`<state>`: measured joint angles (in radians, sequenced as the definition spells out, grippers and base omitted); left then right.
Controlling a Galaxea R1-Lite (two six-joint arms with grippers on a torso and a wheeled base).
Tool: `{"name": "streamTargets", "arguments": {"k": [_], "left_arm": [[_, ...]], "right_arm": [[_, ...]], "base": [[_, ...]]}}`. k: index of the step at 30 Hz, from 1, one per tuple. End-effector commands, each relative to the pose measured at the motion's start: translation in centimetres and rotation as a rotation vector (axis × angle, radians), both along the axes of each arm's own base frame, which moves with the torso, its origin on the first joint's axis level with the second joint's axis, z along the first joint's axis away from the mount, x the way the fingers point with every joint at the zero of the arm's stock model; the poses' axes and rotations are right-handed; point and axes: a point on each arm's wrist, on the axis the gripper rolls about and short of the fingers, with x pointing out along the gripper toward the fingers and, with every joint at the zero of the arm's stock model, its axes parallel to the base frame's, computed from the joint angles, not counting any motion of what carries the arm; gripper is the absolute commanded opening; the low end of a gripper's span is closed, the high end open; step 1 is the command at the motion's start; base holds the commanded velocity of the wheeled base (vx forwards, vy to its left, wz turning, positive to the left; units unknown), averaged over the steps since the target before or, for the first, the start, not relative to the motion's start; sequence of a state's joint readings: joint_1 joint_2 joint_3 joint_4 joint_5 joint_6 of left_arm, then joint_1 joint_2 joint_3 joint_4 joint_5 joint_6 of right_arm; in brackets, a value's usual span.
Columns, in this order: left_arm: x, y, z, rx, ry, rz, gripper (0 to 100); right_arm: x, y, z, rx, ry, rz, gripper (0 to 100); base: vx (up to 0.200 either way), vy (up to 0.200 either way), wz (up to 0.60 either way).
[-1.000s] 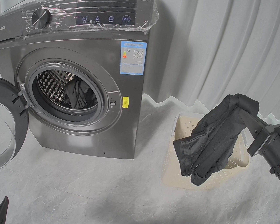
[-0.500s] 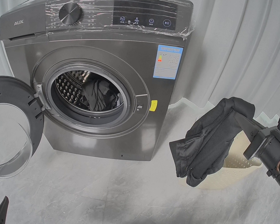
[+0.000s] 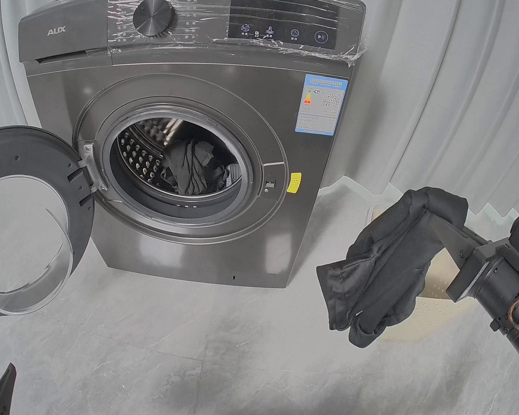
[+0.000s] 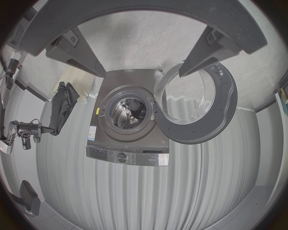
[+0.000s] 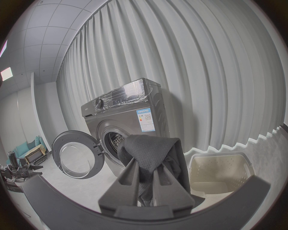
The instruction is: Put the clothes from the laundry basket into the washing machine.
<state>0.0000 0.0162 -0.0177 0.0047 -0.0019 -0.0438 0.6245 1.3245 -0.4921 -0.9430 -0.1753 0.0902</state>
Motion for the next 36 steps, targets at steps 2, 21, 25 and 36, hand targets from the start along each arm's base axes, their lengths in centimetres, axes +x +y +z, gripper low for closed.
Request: {"name": "streamTargets", "arguments": {"k": [2,21,25,36], "left_arm": [[-0.02,0.0,-0.44,-0.001,-0.002,0.0,100],[-0.02,0.0,-0.44,-0.001,-0.002,0.0,100],[-0.02,0.0,-0.44,-0.001,-0.002,0.0,100],[-0.02,0.0,-0.44,-0.002,-0.002,0.0,100]], "right_arm": [[0.04,0.05,-0.19,-0.005,0.006,0.009,0],[0.31,0.29,-0.89,-0.012,0.036,0.015,0],[0.25,0.37,-0.89,-0.012,0.036,0.02,0],[0.17,0.39,-0.95,-0.013,0.037,0.023,0]], "base": [[0.0,0.2,0.0],[0.0,0.2,0.0],[0.0,0.2,0.0],[0.0,0.018,0.0]]}}
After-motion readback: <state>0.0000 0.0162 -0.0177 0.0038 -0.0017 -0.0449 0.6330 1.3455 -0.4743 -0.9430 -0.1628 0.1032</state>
